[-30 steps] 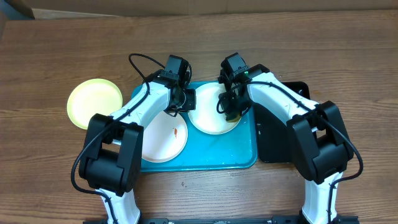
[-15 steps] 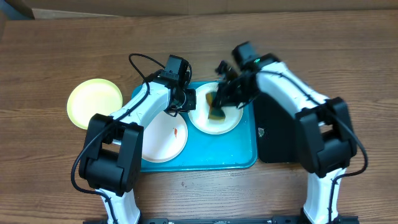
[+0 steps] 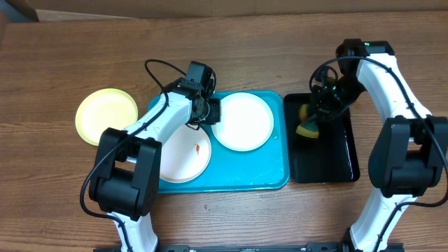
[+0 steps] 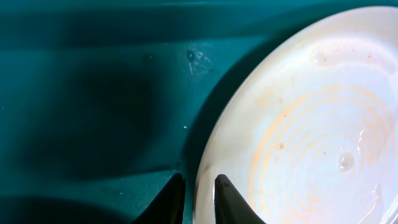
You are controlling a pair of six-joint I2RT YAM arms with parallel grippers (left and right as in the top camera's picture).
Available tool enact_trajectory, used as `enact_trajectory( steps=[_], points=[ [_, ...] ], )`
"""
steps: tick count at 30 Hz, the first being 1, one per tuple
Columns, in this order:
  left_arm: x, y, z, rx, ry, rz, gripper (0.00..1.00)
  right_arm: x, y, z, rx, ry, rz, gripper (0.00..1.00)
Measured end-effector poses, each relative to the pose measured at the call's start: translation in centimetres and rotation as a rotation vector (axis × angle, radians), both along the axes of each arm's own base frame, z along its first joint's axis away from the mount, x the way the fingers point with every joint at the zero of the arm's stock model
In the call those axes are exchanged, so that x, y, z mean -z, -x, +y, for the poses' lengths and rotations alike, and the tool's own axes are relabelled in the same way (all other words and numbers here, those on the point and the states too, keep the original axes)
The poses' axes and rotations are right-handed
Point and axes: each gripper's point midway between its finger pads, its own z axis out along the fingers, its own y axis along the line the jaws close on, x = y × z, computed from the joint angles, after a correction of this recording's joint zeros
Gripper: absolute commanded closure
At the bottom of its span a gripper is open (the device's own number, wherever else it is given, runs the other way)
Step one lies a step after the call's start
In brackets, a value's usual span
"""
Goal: Clean dirty plates on tray and stack at the side
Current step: 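Carry the sponge onto the white plate and scrub it, then return the sponge to the black tray with the right gripper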
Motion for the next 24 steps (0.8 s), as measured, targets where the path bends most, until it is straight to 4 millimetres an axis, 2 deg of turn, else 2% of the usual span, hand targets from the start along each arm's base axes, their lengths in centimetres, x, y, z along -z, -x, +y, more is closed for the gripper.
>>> enact_trajectory(
  steps=[5,8,10,11,12,13,16,20,23,24],
  points=[
    [-0.1,-0.3,-0.1,0.0,0.003,-0.013,0.8,2.7,0.4,-2.8,0.034,0.198,0.019,0.96],
    [-0.1,-0.4,-0.1,-0.001,0.002,-0.017,0.79,4.2,0.5,-3.5,0.044,0.258,0.014,0.93],
    [-0.1,-0.4,-0.1,-0.002,0.001,-0.018,0.78,5.1,0.6,-3.7,0.049,0.282,0.007,0.77],
    [-0.1,-0.5,0.0,-0.002,0.0,-0.021,0.78,5.7,0.5,-3.8,0.049,0.295,-0.003,0.66],
    [-0.1,-0.5,0.0,-0.004,-0.004,-0.023,0.78,6.2,0.6,-3.9,0.052,0.306,-0.008,0.5],
    [-0.1,-0.6,0.1,-0.004,-0.005,-0.024,0.78,6.6,0.7,-3.9,0.05,0.311,-0.01,0.41],
    [-0.1,-0.6,0.1,-0.008,-0.01,-0.025,0.74,7.3,1.6,-4.1,0.055,0.331,0.017,0.37],
    [-0.1,-0.6,0.2,-0.008,-0.011,-0.025,0.78,6.1,1.9,-4.2,0.061,0.331,0.051,0.34],
    [-0.1,-0.6,0.2,-0.009,-0.011,-0.024,0.88,3.8,0.1,-4.5,0.084,0.319,0.013,0.32],
    [-0.1,-0.6,0.2,-0.011,-0.01,-0.024,0.92,2.9,-0.7,-4.7,0.097,0.313,-0.009,0.21]
  ],
)
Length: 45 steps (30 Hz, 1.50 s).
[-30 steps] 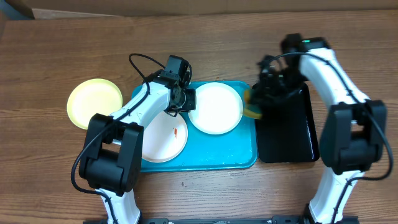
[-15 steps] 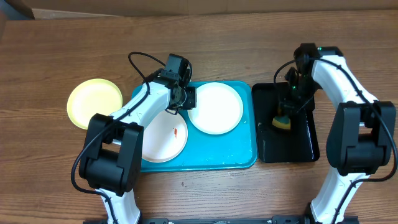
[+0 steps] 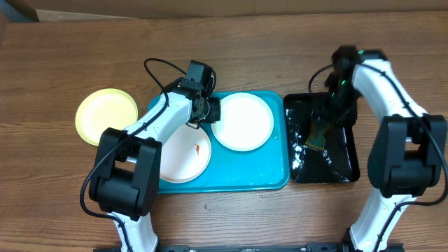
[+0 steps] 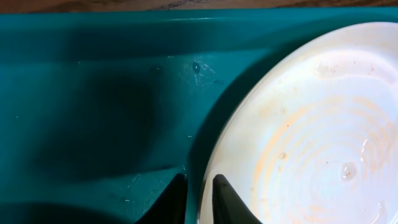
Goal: Clean dirty plates on tray and stack at the side
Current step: 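Return the sponge to the black tray with the right gripper, then lift the white plate left and stack it on the yellow plate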
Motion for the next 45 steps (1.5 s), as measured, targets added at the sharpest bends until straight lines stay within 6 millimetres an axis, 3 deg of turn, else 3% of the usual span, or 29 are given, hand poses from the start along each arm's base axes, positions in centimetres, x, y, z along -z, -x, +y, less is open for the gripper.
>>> enact_trajectory(
  steps=[1,2,4,7,14,16,19,25,29,33,37,39,42,45],
  points=[
    [0.0,0.0,0.0,-0.001,0.0,0.0,0.92,-1.1,-0.9,-0.3,0.011,-0.005,-0.028,0.14],
    [0.0,0.0,0.0,-0.001,0.001,0.0,0.91,-1.8,-1.5,-0.5,0.016,-0.008,-0.05,0.0],
    [0.0,0.0,0.0,-0.004,0.001,0.001,0.76,-2.9,-2.2,-1.1,0.034,-0.01,-0.079,0.0],
    [0.0,0.0,0.0,-0.006,0.001,0.001,0.73,-3.3,-2.3,-1.6,0.052,-0.012,-0.081,0.0],
    [0.1,0.0,0.1,-0.007,-0.001,0.0,0.75,-3.3,-2.0,-1.7,0.055,-0.012,-0.069,0.0],
    [0.4,0.2,0.2,-0.009,-0.011,0.0,0.8,-3.3,-2.2,-1.7,0.055,-0.012,-0.079,0.0],
    [1.0,0.7,0.2,-0.004,-0.025,0.005,0.95,-3.2,-3.1,-1.8,0.055,-0.011,-0.117,0.0],
    [0.8,0.9,0.0,0.003,-0.028,0.014,0.96,-3.3,-5.6,-1.8,0.053,-0.01,-0.216,0.0],
    [-0.6,1.2,0.2,0.0,-0.037,0.062,0.96,-3.4,-7.3,-1.9,0.052,-0.01,-0.287,0.0],
    [-4.3,0.0,1.2,-0.031,-0.039,0.071,0.96,-3.6,-8.5,-1.9,0.052,-0.01,-0.336,0.0],
    [-9.2,-1.5,5.1,-0.129,-0.027,0.024,0.96,-3.8,-9.2,-2.0,0.052,-0.009,-0.369,0.0],
    [-11.3,-1.7,8.7,-0.216,-0.041,0.002,0.96,-3.8,-9.4,-2.0,0.052,-0.009,-0.374,0.0],
    [-12.7,-0.5,14.2,-0.35,-0.088,0.024,0.96,-3.8,-9.5,-2.0,0.052,-0.009,-0.379,0.0],
    [-12.5,1.3,20.1,-0.508,-0.151,0.085,0.96,-3.9,-9.6,-2.0,0.051,-0.009,-0.385,0.0]
  ],
)
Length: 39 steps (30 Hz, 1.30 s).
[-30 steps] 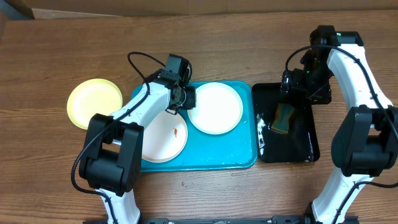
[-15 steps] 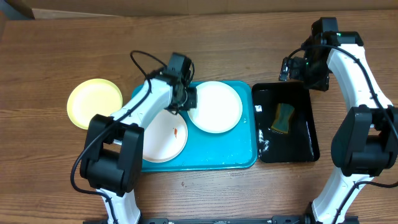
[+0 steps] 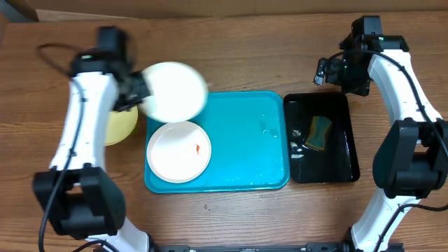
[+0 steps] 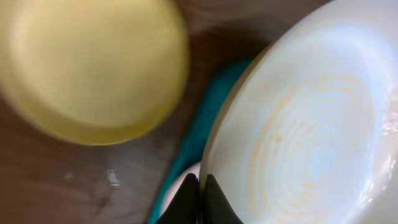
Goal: Clean dirty plates on tray and stack at the side
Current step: 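Lift the white plate left and stack it on the yellow plate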
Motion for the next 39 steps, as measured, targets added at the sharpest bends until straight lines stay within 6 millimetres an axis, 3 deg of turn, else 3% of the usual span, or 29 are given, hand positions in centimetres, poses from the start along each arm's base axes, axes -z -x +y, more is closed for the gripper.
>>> enact_trajectory(
  steps=[5,9,16,18,20,21,23,28,32,39],
  points=[
    [1.6,2.3,8.2,-0.272,-0.037,0.029,0.96,0.0,0.0,0.0,0.001,-0.001,0.0,0.0],
    [3.0,3.4,12.3,-0.402,-0.056,0.007,0.96,0.0,0.0,0.0,0.0,0.0,0.0,0.0],
    [5.8,4.8,16.0,-0.51,-0.08,-0.023,0.94,0.0,0.0,0.0,0.001,-0.001,-0.001,0.0],
    [6.7,5.4,16.3,-0.523,-0.085,-0.011,0.84,0.0,0.0,0.0,0.0,-0.001,0.0,0.0],
    [7.4,6.0,16.4,-0.533,-0.092,0.001,0.62,0.0,0.0,0.0,0.0,0.0,-0.001,0.0],
    [7.7,6.1,16.4,-0.535,-0.092,0.004,0.48,0.0,0.0,0.0,0.0,0.0,0.0,0.0],
    [7.8,6.0,16.3,-0.53,-0.085,0.002,0.36,0.0,0.0,0.0,0.001,-0.001,-0.001,0.0],
    [7.9,4.3,13.3,-0.395,0.08,-0.046,0.35,0.0,0.0,0.0,0.0,0.0,0.0,0.0],
    [7.4,3.1,8.9,-0.232,0.269,-0.076,0.34,0.0,0.0,0.0,0.0,0.0,0.0,0.0],
    [6.8,1.7,0.5,0.009,0.392,-0.058,0.35,0.0,0.0,0.0,0.001,-0.001,0.0,0.0]
  ],
)
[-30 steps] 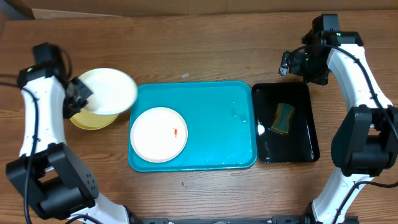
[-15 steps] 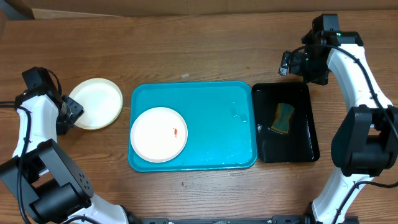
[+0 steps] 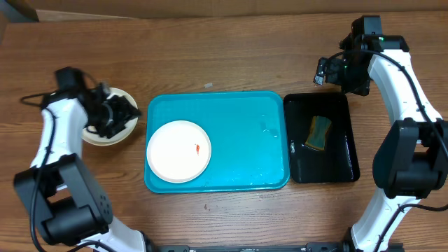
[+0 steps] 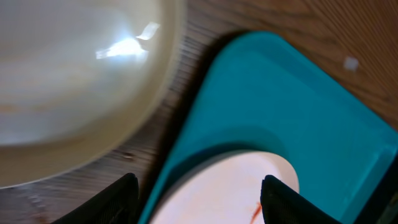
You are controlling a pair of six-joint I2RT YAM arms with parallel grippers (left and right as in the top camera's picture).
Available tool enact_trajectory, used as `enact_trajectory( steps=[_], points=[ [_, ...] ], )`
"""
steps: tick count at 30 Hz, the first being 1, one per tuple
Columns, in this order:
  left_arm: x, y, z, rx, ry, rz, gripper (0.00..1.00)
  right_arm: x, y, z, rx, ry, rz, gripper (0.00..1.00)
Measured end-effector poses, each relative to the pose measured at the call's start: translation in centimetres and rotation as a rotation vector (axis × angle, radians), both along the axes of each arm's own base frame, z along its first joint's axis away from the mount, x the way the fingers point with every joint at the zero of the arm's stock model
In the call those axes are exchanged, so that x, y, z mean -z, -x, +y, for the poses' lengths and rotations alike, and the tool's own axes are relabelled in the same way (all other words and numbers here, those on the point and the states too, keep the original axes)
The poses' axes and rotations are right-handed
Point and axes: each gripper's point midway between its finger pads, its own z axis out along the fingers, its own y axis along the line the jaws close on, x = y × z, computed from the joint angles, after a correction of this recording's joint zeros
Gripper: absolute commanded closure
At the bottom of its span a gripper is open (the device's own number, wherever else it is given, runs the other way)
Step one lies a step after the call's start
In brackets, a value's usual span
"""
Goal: Clean dirty plates on tray and stack at the side
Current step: 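Lift the white plate left and stack it on the yellow plate, then move the left gripper back to the remaining white plate's rim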
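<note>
A clean white plate lies on the yellow plate at the left of the table; in the left wrist view this stack fills the upper left. My left gripper stands wide open, holding nothing, between the stack and the teal tray. A white plate with a red smear sits in the tray's left half. My right gripper hangs behind the black bin; its jaws cannot be made out.
The black bin stands right of the tray, with a yellow-green sponge lying in it. The tray's right half holds only water drops. Bare wooden table surrounds everything.
The white plate, held in my left gripper above the table beside the yellow plate, now rests on the yellow plate. My left gripper has opened. The right arm has not moved.
My left gripper was shut on the rim of the white plate in the tray's right half while the right held the sponge over the bin. Then the sponge lay in the bin. Then the plate was near the yellow plate, and now on it.
</note>
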Motion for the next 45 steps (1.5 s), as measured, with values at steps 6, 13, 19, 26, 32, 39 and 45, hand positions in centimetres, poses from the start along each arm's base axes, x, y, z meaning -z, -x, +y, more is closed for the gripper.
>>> enact_trajectory(
  steps=[6,13,19,26,32,39,45],
  points=[
    [-0.2,-0.7,-6.6,0.177,0.016,-0.026,0.34,0.0,0.0,0.0,0.0,0.0,0.0,0.0],
    [-0.2,-0.3,-11.4,0.273,0.011,-0.015,0.31,0.0,0.0,0.0,0.0,0.0,0.0,0.0],
    [0.0,0.3,-12.7,0.304,0.0,0.003,0.3,0.0,0.0,0.0,0.0,0.0,0.0,0.0],
    [0.1,0.4,-12.5,0.299,-0.012,0.009,0.28,0.0,0.0,0.0,0.0,0.0,0.0,0.0],
    [0.1,0.4,-12.4,0.298,-0.015,0.01,0.28,0.0,0.0,0.0,0.0,0.0,0.0,0.0],
    [0.2,0.6,-12.4,0.298,-0.014,0.02,0.26,0.0,0.0,0.0,0.0,0.0,0.0,0.0],
    [0.2,0.6,-12.4,0.298,-0.016,0.021,0.25,0.0,0.0,0.0,0.0,0.0,0.0,0.0]
  ],
)
